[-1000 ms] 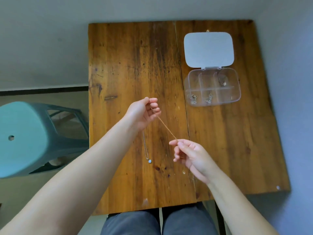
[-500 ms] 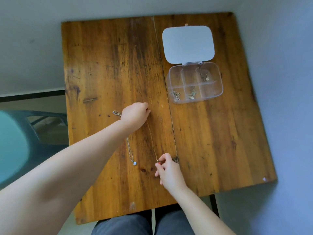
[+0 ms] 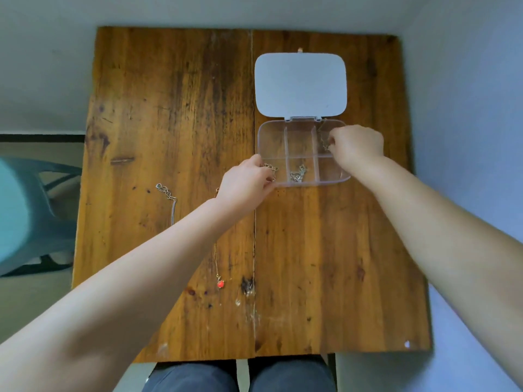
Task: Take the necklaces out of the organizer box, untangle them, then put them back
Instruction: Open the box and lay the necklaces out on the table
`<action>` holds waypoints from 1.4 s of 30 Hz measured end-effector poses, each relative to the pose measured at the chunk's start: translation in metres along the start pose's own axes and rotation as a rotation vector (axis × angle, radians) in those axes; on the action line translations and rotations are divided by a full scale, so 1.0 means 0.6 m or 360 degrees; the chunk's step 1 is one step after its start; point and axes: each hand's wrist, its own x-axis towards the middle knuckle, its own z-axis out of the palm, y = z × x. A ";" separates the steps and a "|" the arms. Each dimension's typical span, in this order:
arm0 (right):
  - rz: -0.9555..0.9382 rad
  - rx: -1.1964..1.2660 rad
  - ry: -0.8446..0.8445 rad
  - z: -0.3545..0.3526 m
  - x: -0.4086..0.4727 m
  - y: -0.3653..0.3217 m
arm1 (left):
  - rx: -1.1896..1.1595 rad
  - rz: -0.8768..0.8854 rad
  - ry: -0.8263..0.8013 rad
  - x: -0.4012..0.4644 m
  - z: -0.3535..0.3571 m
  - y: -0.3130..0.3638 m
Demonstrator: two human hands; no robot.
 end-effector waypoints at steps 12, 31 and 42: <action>0.0044 -0.0367 -0.0481 -0.002 0.066 -0.029 | -0.0054 -0.0088 0.0059 -0.005 -0.001 0.006; -0.0360 0.0178 -0.0492 0.013 0.042 0.006 | -0.0117 -0.0165 0.0050 -0.003 -0.006 0.000; -0.0244 0.0267 -0.0395 0.025 0.043 0.000 | -0.0127 -0.0159 0.0082 -0.009 0.004 0.006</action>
